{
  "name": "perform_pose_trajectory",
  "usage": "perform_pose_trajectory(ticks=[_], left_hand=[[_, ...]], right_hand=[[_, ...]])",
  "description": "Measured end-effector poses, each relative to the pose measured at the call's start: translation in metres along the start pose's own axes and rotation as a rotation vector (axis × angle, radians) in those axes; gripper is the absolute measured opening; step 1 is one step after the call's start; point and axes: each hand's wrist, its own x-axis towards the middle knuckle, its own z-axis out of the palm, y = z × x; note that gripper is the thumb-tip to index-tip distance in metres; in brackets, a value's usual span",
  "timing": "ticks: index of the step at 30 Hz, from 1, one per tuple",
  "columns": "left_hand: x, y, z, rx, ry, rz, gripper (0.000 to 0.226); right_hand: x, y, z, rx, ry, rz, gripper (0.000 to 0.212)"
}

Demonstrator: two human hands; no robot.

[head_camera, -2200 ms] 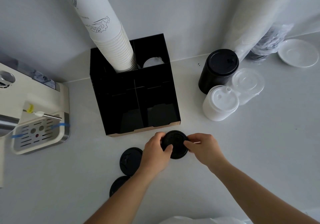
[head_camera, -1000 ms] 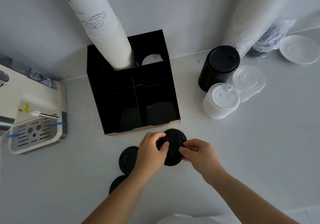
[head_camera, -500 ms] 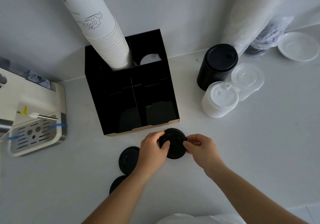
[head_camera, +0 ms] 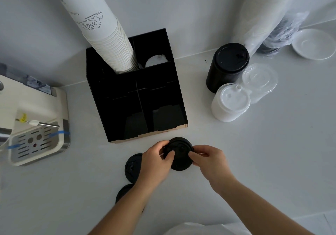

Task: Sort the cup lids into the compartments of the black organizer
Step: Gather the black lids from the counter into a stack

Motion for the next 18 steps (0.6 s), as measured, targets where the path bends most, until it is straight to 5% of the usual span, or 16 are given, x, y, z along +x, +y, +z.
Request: perform_pose_trajectory(ticks=[18], left_hand=[[-0.01, -0.008, -0.018, 0.04, -0.042, -0.056, 0.048]], right_hand=[[-0.016, 0.016, 0.012, 0.036, -0.033, 0.007, 0.021]])
